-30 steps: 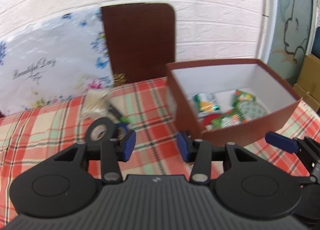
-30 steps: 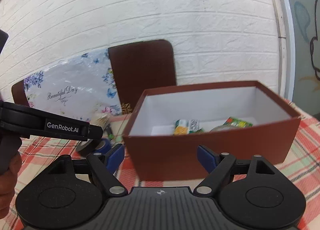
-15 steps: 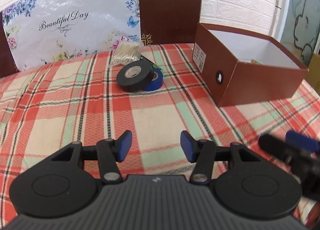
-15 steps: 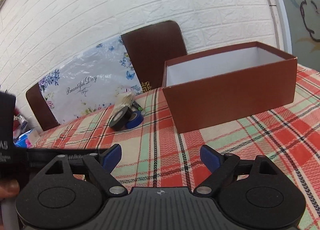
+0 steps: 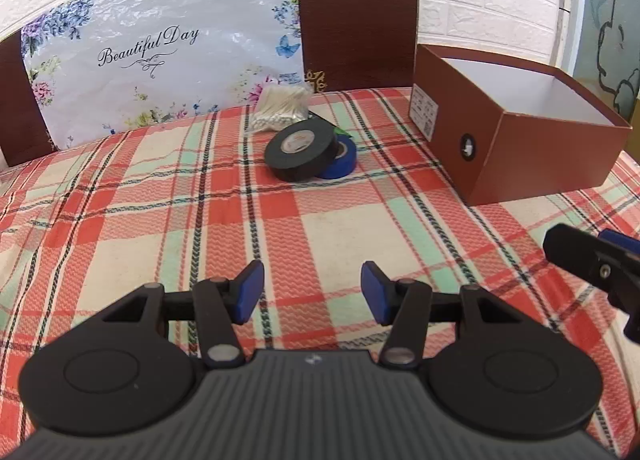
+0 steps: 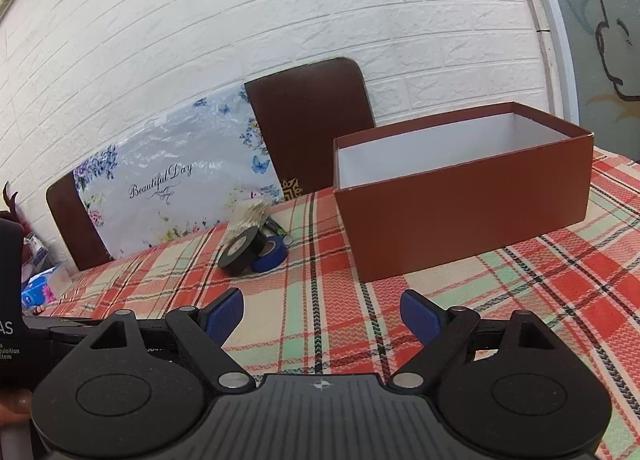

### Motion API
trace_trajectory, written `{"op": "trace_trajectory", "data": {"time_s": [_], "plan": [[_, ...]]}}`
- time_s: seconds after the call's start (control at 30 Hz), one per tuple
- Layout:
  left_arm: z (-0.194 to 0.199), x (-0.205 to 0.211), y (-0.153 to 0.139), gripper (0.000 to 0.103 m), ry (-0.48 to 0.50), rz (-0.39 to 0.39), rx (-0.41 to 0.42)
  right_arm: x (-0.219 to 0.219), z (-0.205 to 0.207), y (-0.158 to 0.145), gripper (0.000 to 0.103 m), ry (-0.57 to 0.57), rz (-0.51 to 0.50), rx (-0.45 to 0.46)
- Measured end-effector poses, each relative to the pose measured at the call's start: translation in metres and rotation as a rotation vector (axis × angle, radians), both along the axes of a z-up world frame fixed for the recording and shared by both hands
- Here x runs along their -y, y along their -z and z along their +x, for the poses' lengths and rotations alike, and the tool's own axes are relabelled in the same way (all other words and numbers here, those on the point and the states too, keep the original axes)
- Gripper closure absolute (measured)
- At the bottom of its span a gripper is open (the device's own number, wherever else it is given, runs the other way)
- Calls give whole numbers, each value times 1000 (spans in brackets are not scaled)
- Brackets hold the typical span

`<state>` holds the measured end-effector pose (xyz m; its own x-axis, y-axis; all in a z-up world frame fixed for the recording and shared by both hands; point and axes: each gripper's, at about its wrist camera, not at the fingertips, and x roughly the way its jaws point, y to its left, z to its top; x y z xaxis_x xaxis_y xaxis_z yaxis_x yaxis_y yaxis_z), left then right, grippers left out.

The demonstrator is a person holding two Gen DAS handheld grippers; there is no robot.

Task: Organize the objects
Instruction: 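Move the right gripper back toward the black tape roll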

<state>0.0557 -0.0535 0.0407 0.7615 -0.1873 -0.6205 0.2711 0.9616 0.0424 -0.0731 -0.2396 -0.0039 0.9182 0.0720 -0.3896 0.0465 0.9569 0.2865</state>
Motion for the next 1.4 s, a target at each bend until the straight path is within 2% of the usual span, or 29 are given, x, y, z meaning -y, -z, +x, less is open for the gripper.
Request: {"op": "trace_trajectory", "data": {"time_s": [0.53, 0.9, 1.1, 1.33, 1.4], "plan": [[30, -31, 19, 46, -60, 3, -26, -18, 24, 14, 17, -48, -42, -77], [60, -70, 29, 44, -151, 21, -16, -50, 54, 24, 17, -142, -91, -124], [78, -87, 31, 40, -153, 24, 8, -76, 77, 24, 17, -202, -148, -110], [134, -101, 34, 39, -145, 154, 86, -99, 112, 20, 18, -250, -216, -78], [137, -113, 41, 34, -159, 100, 108, -105, 122, 18, 18, -256, -236, -62]]}}
